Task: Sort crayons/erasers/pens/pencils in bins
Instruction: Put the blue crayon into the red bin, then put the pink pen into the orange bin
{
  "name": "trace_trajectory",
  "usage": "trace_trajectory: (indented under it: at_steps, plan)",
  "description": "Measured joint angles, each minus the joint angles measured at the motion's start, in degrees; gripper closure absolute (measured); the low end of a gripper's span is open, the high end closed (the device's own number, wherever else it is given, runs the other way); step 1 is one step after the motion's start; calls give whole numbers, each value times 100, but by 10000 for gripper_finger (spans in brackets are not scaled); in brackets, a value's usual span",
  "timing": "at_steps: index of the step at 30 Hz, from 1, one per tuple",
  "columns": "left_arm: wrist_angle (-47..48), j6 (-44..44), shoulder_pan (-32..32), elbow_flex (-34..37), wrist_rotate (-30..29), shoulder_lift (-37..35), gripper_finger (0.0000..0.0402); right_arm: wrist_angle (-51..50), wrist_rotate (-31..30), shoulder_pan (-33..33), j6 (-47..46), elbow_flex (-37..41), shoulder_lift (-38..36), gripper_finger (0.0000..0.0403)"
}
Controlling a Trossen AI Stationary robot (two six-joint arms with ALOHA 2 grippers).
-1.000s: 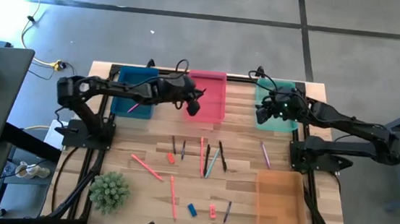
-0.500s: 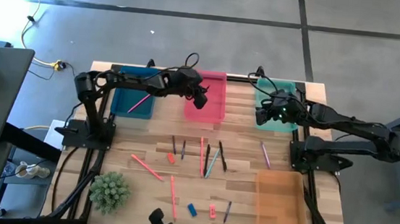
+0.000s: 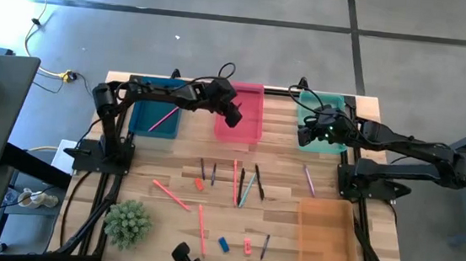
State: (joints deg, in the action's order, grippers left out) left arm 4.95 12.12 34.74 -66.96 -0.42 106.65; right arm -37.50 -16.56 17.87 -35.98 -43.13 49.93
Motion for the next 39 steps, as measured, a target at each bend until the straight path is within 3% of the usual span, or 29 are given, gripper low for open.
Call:
trace_trajectory:
  at_steps: [8, 24, 30, 39]
  plan:
    - [170, 79, 7, 0, -21, -2, 381, -2, 52, -18, -3, 0, 0, 242]
    - [179, 77, 71, 2, -178, -136, 294, -843, 68, -952, -830, 0, 0, 242]
    - [485, -4, 264, 2, -152, -738, 276, -1126, 76, -1344, -1364, 0, -2, 242]
    - [1483, -579, 359, 0, -228, -1887, 282, -1431, 111, -1993, -2101, 0, -2, 242]
